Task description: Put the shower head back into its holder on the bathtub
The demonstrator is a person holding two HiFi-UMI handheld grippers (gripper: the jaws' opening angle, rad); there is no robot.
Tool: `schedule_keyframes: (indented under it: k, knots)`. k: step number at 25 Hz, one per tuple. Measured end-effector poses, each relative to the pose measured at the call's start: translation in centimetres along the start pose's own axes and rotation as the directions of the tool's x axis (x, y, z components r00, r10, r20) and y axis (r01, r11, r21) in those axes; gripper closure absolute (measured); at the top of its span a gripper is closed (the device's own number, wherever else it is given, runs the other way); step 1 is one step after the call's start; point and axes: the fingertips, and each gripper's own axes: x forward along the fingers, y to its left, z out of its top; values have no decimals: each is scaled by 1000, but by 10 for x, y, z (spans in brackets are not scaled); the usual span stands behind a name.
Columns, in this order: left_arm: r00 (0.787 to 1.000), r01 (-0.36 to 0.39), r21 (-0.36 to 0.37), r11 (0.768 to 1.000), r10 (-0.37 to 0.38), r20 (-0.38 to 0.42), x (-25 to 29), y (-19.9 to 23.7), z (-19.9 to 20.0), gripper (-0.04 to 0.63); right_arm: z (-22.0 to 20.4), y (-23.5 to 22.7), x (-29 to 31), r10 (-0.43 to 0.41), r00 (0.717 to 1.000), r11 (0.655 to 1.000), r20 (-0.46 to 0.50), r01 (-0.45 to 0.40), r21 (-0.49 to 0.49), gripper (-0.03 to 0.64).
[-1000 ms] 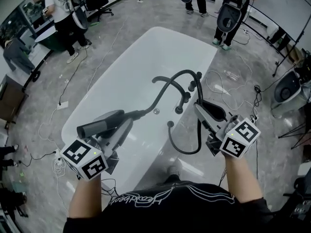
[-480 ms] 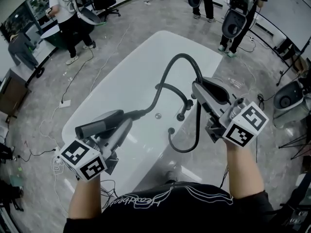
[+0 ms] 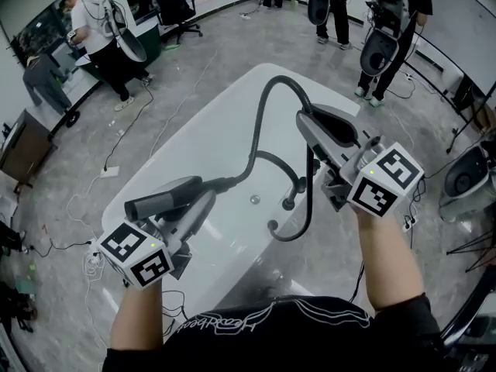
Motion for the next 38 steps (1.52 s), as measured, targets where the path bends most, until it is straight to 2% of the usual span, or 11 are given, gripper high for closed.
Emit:
schedule_keyframes:
  k: [8, 15, 21, 30, 38]
  knots:
    - [1000, 10, 35, 999, -11, 23, 29, -6, 19, 463, 9, -21, 18, 13, 1000, 997, -10, -14, -75, 551]
    - [998, 59, 51, 997, -61, 35, 41, 9, 35, 463, 20, -29, 45, -39, 999, 984, -7, 37, -174, 551]
    - [992, 119, 48, 992, -120, 26, 53, 8, 34, 463, 21, -37, 38, -95, 995, 976, -7, 92, -198, 551]
    - [984, 172, -12, 985, -173, -39, 83, 10, -5, 463, -40, -55, 26, -153, 984, 980, -88, 139, -144, 551]
    - [986, 148, -63, 987, -152, -70, 81, 13, -45, 463, -105, -49, 13, -155, 974, 985, -167, 138, -105, 551]
